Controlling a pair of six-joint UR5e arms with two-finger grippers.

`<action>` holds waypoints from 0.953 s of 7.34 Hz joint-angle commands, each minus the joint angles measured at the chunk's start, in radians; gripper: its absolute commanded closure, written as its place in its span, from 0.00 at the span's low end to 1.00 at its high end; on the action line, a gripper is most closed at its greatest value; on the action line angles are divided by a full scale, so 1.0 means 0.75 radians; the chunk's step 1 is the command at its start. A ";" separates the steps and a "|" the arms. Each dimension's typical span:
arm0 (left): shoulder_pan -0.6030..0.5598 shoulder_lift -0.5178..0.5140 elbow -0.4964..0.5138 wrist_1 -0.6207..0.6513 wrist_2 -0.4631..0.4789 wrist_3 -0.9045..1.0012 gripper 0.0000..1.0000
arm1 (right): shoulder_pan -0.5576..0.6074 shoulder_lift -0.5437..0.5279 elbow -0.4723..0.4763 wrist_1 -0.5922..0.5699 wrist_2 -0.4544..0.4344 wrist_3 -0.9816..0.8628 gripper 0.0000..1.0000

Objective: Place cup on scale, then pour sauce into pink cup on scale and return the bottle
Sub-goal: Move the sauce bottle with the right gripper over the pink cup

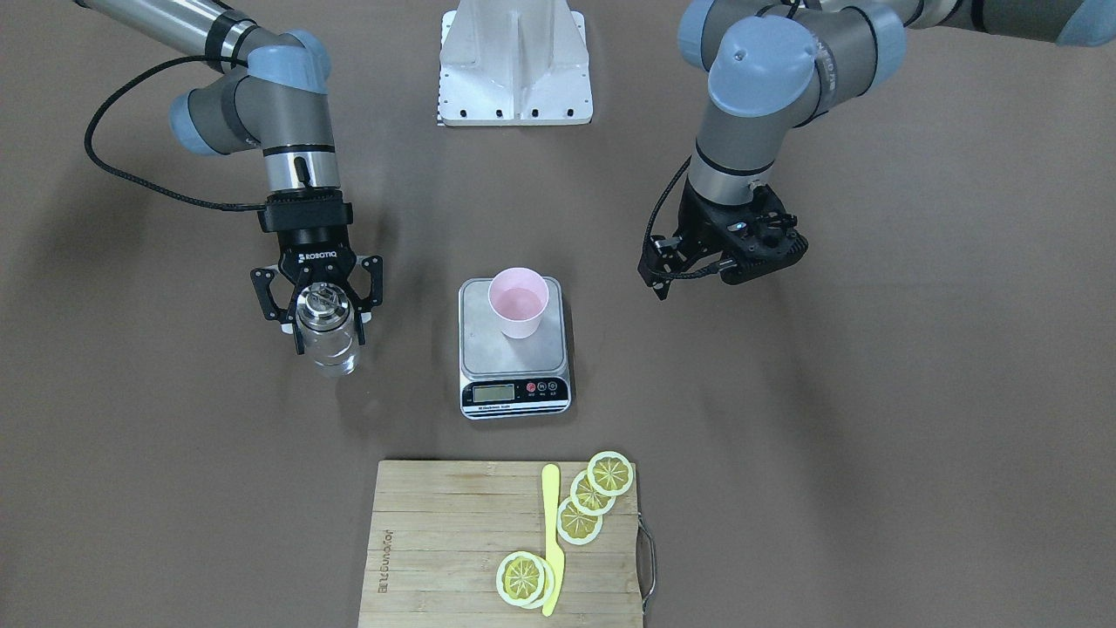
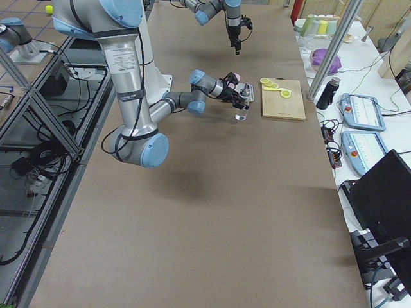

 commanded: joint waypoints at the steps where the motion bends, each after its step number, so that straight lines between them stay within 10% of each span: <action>1: -0.013 0.000 -0.002 -0.011 0.000 0.007 0.02 | -0.047 0.036 0.073 -0.276 -0.229 -0.287 1.00; 5: -0.043 0.047 -0.010 -0.013 -0.004 0.079 0.02 | -0.235 0.248 0.050 -0.918 -0.596 -0.360 1.00; 7: -0.045 0.049 -0.006 -0.013 -0.002 0.081 0.02 | -0.243 0.251 0.012 -0.983 -0.723 -0.508 1.00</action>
